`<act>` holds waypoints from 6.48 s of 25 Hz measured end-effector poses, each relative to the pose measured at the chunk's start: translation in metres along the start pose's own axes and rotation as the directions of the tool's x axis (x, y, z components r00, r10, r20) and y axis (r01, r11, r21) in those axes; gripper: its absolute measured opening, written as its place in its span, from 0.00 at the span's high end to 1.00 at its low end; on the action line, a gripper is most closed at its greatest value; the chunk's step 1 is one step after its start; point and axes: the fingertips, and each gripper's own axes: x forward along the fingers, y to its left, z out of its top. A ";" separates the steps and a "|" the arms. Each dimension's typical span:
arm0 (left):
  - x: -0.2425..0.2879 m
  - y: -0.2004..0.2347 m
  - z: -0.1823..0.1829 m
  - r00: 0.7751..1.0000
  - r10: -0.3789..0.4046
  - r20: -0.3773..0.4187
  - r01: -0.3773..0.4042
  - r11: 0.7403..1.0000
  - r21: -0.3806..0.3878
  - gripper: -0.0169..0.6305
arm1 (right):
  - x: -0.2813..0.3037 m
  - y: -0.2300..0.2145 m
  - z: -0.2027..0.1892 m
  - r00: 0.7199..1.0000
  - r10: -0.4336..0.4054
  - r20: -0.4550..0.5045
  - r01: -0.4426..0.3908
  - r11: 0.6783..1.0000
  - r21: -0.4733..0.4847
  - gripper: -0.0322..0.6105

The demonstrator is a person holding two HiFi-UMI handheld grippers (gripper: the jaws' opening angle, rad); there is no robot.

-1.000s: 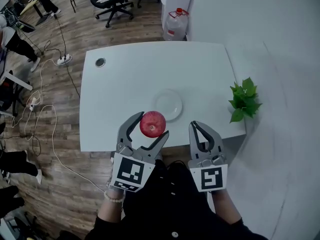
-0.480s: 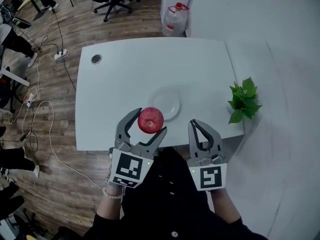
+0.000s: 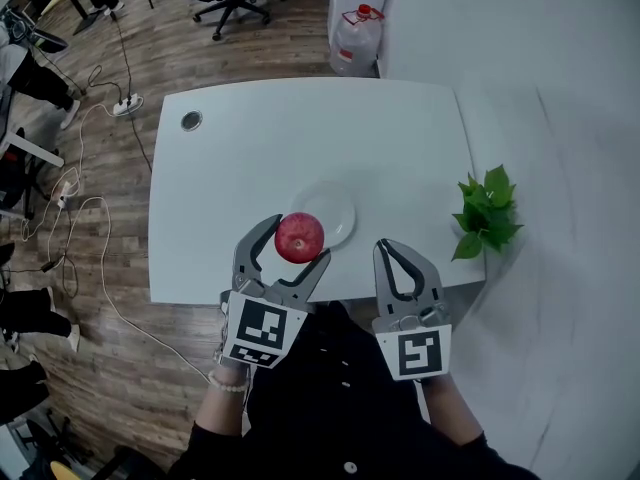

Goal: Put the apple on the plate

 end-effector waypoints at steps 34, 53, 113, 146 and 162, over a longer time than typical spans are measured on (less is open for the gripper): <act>0.106 -0.016 -0.096 0.983 -0.066 -0.174 0.060 0.997 -0.042 0.42 | -0.007 -0.020 -0.057 0.987 -0.016 -0.157 0.025 0.998 0.057 0.88; 0.146 -0.019 -0.144 0.963 -0.086 -0.255 0.065 0.994 -0.093 0.42 | -0.019 -0.017 -0.083 0.976 -0.035 -0.215 0.054 0.995 0.080 0.88; 0.096 -0.004 -0.093 0.996 -0.021 -0.092 0.006 0.986 -0.164 0.65 | -0.022 0.001 -0.074 0.987 0.008 -0.161 0.004 0.997 0.079 0.88; -0.028 0.004 0.028 0.980 0.191 0.051 -0.191 0.982 -0.005 0.95 | -0.012 -0.026 0.013 0.994 0.046 0.098 -0.046 0.999 -0.006 0.88; -0.038 0.011 0.021 0.971 0.238 0.025 -0.238 0.971 -0.027 0.95 | -0.004 -0.018 0.011 0.991 0.107 0.083 -0.105 0.994 -0.026 0.88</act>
